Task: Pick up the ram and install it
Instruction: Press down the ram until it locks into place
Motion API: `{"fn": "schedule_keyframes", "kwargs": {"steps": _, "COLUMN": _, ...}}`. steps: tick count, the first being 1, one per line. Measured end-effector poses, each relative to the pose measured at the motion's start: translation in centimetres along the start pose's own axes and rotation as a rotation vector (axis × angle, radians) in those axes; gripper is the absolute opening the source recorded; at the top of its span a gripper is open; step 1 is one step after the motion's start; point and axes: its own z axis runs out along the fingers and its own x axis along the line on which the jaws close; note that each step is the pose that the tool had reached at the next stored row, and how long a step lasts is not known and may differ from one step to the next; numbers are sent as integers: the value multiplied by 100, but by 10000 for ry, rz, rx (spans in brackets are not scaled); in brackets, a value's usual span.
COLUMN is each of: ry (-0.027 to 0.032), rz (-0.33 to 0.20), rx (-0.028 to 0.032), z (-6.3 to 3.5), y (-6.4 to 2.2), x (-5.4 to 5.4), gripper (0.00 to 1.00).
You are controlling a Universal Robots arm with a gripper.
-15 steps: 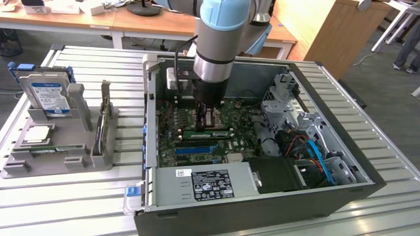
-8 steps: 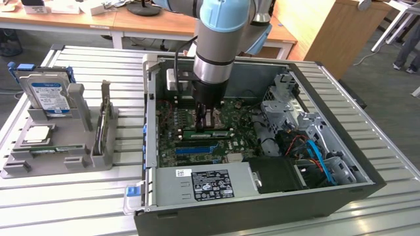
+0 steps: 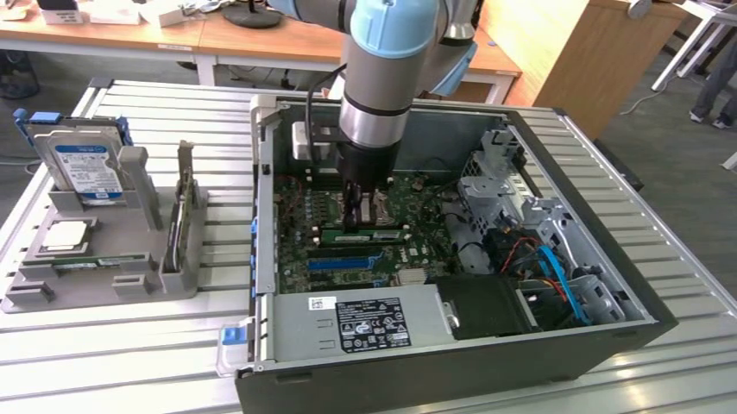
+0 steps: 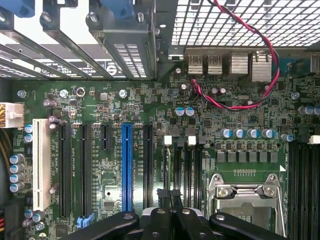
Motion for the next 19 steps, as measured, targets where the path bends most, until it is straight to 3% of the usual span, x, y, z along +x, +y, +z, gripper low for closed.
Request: {"fn": "schedule_keyframes", "kwargs": {"steps": 19, "ry": 0, "rz": 0, "rx": 3, "z": 19, "y": 0, "x": 0, "gripper": 11}}
